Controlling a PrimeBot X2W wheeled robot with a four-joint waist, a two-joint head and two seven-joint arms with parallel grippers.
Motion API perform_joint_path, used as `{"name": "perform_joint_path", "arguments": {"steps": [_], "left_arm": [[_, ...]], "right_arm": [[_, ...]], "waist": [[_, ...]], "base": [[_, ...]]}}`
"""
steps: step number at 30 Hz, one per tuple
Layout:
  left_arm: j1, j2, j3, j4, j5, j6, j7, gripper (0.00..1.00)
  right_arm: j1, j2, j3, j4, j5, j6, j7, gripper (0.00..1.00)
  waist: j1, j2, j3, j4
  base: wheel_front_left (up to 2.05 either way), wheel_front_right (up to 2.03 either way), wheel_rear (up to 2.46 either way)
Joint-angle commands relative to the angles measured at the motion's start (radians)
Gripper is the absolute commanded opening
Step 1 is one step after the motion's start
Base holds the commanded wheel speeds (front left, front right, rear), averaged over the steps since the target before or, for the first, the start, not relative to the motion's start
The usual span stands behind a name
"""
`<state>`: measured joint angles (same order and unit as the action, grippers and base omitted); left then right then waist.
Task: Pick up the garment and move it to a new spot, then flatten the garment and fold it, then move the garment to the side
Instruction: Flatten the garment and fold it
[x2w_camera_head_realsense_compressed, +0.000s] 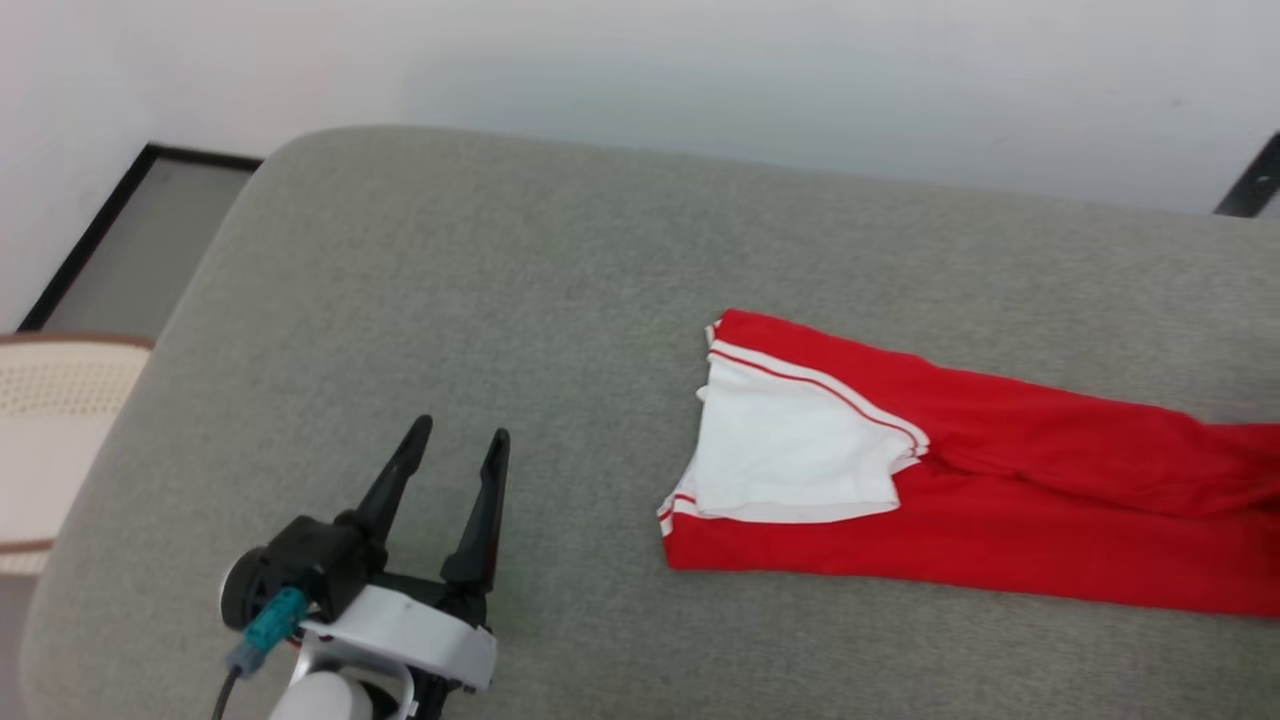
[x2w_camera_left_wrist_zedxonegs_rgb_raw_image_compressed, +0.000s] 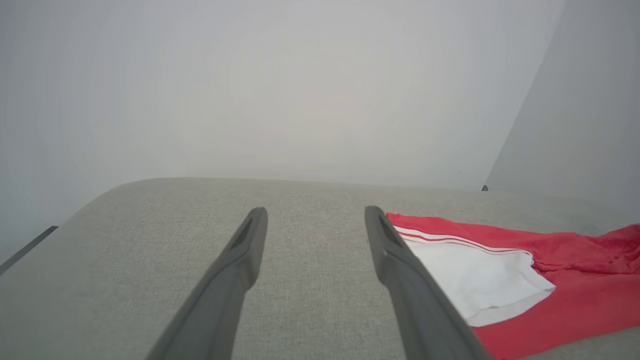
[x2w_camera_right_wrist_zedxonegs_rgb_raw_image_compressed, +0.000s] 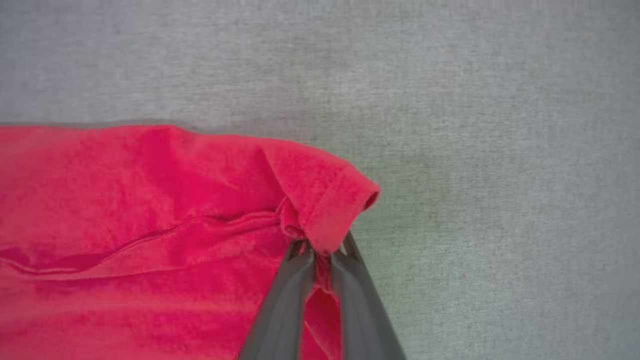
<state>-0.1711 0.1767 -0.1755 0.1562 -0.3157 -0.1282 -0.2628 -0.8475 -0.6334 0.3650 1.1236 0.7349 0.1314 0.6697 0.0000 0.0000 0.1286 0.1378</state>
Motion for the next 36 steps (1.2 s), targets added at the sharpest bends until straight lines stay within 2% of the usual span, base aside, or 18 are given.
{"name": "perform_joint_path", "arguments": {"steps": [1, 10, 18, 27, 36], "left_arm": [[0.015, 0.002, 0.004, 0.005, -0.003, -0.004, -0.001, 1.0], [0.035, -0.011, 0.011, 0.034, -0.009, -0.004, -0.002, 1.0], [0.05, -0.021, 0.031, 0.05, -0.02, -0.004, -0.002, 1.0], [0.038, -0.028, 0.027, 0.069, -0.029, -0.003, -0.002, 1.0], [0.014, -0.041, 0.009, 0.078, -0.04, -0.003, -0.002, 1.0]], "right_arm": [[0.0, 0.012, 0.002, -0.013, 0.003, -0.002, 0.009, 0.0], [-0.009, 0.103, -0.011, -0.125, 0.043, -0.002, 0.052, 0.0], [-0.003, 0.2, 0.011, -0.275, 0.008, -0.002, 0.086, 0.0], [0.03, 0.331, 0.003, -0.419, -0.031, -0.002, 0.097, 0.0], [0.038, 0.469, -0.006, -0.463, -0.082, -0.002, 0.089, 0.0]], "waist": [[0.0, 0.0, -0.033, -0.033], [0.0, 0.0, -0.095, -0.083], [0.0, 0.0, -0.128, -0.096], [0.0, 0.0, -0.139, -0.069], [0.0, 0.0, -0.117, -0.019]], "base": [[0.0, 0.0, 0.0], [0.0, 0.0, 0.0], [0.0, 0.0, 0.0], [0.0, 0.0, 0.0], [0.0, 0.0, 0.0]]}}
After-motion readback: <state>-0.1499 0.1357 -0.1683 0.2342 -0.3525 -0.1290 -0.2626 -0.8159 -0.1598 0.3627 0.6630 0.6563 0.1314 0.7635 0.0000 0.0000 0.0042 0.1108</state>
